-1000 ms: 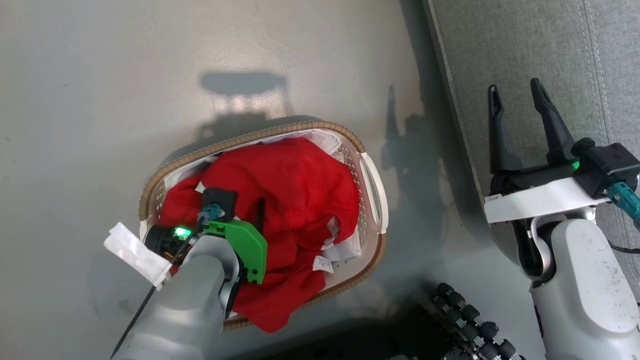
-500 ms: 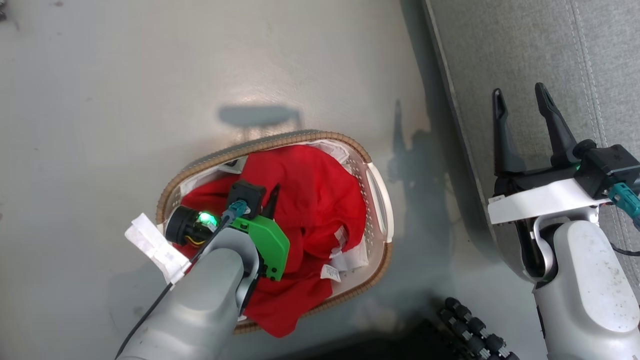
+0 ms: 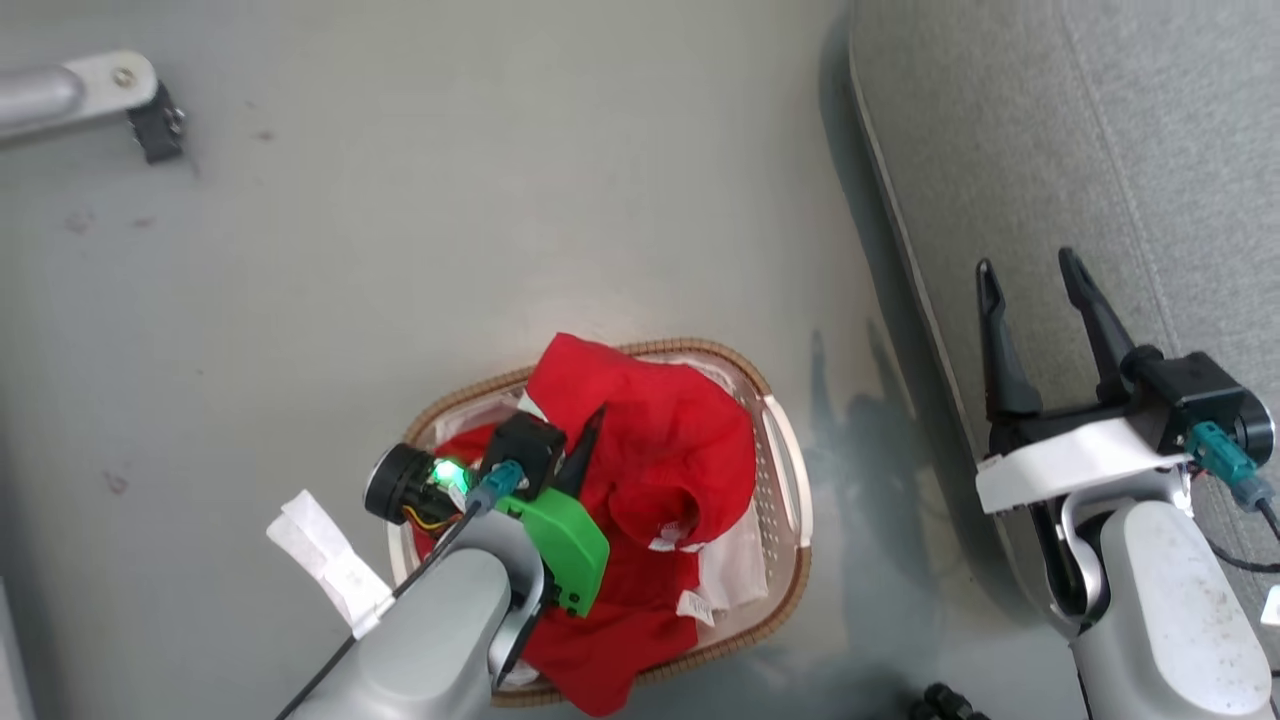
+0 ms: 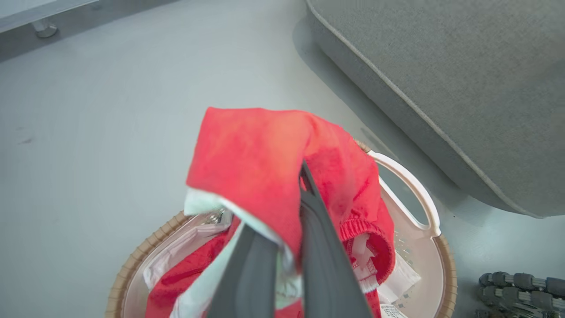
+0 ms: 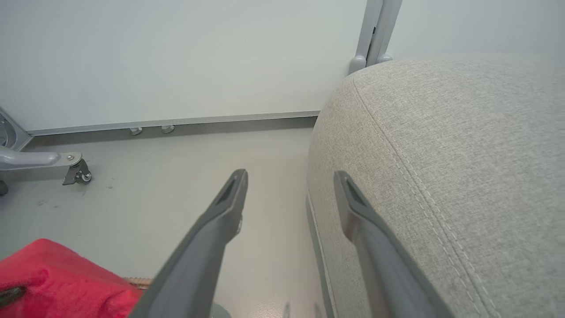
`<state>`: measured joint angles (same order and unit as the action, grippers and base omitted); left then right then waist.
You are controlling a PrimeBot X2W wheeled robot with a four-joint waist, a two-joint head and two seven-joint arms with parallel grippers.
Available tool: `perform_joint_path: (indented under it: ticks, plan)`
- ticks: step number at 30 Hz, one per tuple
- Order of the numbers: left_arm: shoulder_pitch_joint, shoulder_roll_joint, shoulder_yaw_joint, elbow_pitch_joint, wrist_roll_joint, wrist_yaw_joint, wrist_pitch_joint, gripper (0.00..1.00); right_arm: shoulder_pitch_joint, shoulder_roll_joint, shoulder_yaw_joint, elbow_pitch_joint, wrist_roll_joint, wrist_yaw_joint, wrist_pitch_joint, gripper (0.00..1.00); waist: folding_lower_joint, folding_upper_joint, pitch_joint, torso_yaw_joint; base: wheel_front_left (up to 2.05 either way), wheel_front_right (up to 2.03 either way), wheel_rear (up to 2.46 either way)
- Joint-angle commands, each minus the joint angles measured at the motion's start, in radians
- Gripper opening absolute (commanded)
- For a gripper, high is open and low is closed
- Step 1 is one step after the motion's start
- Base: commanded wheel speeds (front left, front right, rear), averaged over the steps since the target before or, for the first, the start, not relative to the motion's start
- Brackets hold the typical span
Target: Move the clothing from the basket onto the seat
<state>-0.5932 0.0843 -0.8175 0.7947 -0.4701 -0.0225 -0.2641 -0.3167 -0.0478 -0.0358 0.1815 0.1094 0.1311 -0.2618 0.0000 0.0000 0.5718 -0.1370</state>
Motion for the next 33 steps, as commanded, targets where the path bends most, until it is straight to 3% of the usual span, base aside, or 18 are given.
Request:
perform_joint_path:
  ticks: [1,14,22,33]
  plan:
    - [0.027,0.013,0.002,-0.018,0.021,-0.008,-0.001,0.00,0.024,-0.005,-0.006,0.007,-0.010,-0.001,-0.005,1.00,0.0000,0.0000,-0.114,0.047,0.00,0.00,0.00]
    - [0.057,0.108,0.015,-0.248,0.133,-0.051,-0.001,0.00,0.129,-0.004,-0.001,0.039,-0.038,-0.001,-0.005,1.00,0.0000,0.0000,-0.339,0.086,0.00,0.00,0.00]
    - [-0.046,0.209,-0.013,-0.337,0.170,-0.084,0.039,0.00,0.169,-0.004,0.017,0.038,-0.045,-0.001,-0.005,1.00,0.0000,0.0000,-0.444,0.088,0.00,0.00,0.00]
    - [-0.226,0.286,-0.024,-0.439,0.136,-0.106,0.122,0.00,0.187,-0.005,0.083,0.043,-0.054,-0.001,-0.005,1.00,0.0000,0.0000,-0.531,0.077,0.00,0.00,0.00]
